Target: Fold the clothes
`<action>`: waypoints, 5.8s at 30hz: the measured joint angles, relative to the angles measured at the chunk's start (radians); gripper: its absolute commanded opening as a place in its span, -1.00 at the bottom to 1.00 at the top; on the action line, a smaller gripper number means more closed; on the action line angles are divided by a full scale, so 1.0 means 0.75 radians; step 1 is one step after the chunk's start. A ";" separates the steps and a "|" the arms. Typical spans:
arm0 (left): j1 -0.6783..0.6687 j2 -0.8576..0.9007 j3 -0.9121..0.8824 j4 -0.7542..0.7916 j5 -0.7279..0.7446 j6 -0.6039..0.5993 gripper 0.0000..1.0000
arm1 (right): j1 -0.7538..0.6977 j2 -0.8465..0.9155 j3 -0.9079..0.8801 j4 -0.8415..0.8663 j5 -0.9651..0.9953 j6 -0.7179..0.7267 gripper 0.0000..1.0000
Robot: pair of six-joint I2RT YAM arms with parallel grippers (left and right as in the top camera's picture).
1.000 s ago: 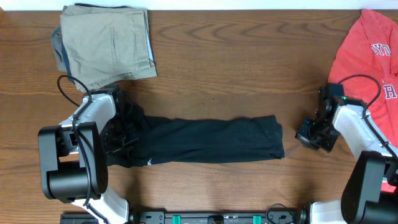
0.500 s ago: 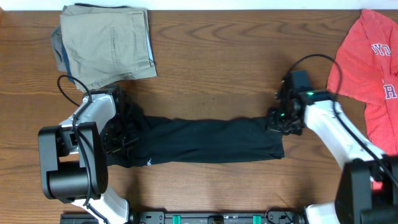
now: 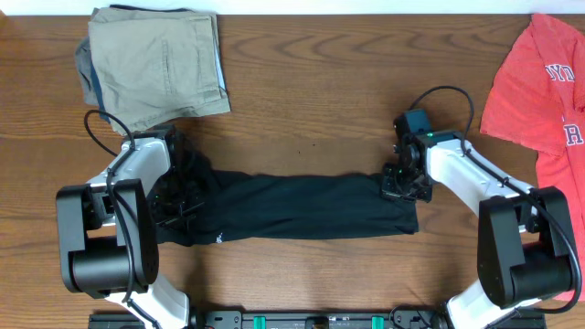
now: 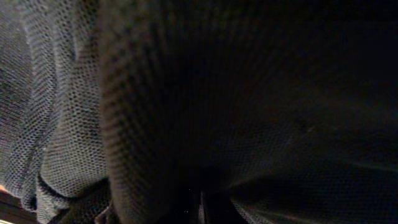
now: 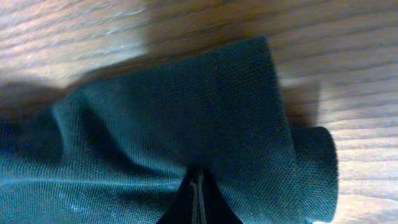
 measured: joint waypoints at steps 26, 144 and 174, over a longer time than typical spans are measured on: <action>0.000 -0.547 -0.019 -0.073 0.090 0.011 -0.49 | -0.329 -0.184 0.141 -0.347 0.161 0.023 -0.08; 0.000 -0.799 -0.020 -0.174 0.100 0.030 0.96 | 0.437 -0.287 -0.125 0.231 -0.241 0.234 -0.01; 0.000 -0.799 -0.020 -0.175 0.100 0.030 0.96 | 0.449 -0.047 -0.042 0.140 -0.264 0.132 -0.98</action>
